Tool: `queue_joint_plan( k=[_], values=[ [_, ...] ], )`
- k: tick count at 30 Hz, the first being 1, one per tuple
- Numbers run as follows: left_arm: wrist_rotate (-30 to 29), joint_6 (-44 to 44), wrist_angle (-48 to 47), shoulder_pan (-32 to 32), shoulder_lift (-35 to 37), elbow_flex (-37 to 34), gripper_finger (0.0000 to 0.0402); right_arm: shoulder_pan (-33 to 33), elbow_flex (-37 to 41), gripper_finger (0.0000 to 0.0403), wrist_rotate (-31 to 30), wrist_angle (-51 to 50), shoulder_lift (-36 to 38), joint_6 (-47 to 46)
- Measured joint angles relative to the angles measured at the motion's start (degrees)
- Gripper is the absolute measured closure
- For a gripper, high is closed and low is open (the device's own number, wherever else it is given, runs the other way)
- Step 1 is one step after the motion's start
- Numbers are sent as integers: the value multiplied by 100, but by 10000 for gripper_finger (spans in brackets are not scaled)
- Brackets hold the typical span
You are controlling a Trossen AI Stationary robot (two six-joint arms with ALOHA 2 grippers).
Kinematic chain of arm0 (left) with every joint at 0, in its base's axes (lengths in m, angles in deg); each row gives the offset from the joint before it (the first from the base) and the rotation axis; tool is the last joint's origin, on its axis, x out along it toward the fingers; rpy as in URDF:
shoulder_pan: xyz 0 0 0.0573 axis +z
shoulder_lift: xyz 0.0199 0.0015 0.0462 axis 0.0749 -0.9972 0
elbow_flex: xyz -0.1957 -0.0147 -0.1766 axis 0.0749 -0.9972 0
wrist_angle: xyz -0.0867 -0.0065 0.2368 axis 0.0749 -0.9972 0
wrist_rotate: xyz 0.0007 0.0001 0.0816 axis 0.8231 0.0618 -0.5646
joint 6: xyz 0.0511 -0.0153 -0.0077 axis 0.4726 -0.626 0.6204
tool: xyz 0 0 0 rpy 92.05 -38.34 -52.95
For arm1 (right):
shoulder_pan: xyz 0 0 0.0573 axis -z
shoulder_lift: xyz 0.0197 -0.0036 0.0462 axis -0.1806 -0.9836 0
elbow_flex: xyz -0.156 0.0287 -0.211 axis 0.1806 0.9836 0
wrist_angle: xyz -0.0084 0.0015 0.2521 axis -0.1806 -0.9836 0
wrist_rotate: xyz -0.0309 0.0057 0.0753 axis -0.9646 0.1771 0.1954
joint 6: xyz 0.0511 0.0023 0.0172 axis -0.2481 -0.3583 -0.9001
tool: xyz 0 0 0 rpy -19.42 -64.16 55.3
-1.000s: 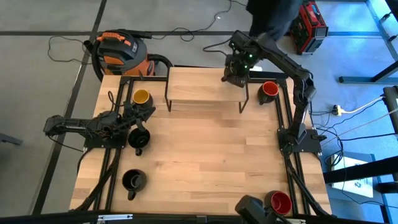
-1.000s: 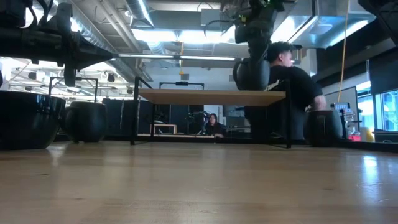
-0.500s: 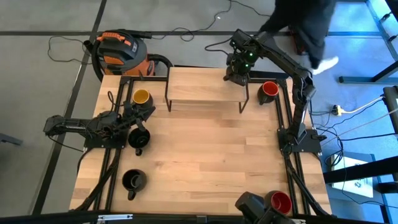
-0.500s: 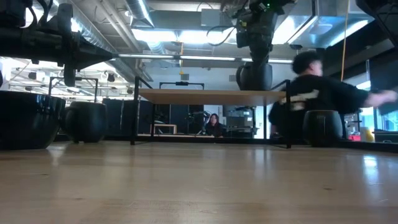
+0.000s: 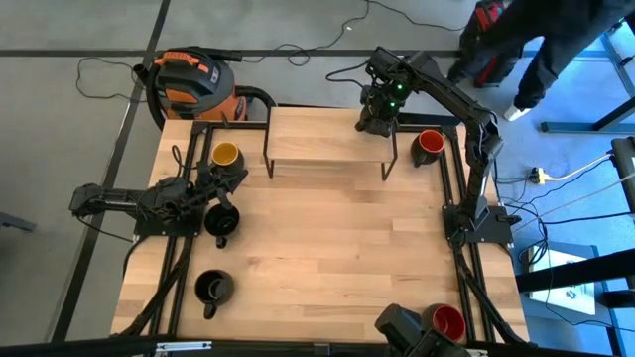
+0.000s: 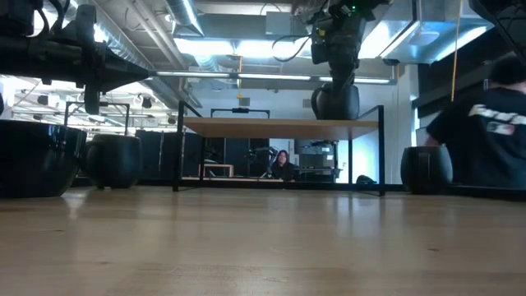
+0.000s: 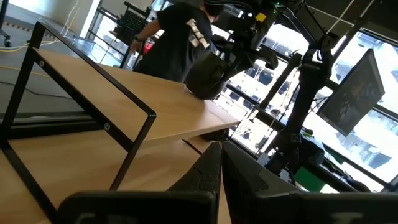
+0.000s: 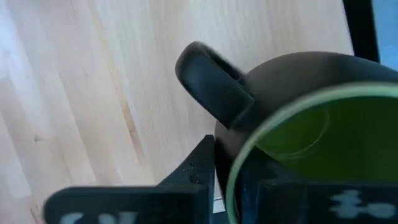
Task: Place coffee mugs
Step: Put the green mug on the shelf
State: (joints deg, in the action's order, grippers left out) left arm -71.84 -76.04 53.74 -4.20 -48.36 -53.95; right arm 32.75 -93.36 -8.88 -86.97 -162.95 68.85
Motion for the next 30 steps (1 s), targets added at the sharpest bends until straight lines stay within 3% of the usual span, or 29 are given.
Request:
queue_joint_plan(
  k=[7, 11, 22, 30],
  values=[
    [-2, 0, -1, -1, 0, 0, 395, -1, -2, 316, -230, 23, 7, -46],
    [-4, 0, 0, -2, 0, 0, 395, -9, -2, 298, -704, 153, 9, 17],
    [-4, 0, 0, -2, 0, 0, 395, -9, -2, 296, -960, 114, 17, 102],
    [-3, 0, -2, 0, 0, 0, 395, -2, 2, 287, -979, 182, 118, -401]
  ],
)
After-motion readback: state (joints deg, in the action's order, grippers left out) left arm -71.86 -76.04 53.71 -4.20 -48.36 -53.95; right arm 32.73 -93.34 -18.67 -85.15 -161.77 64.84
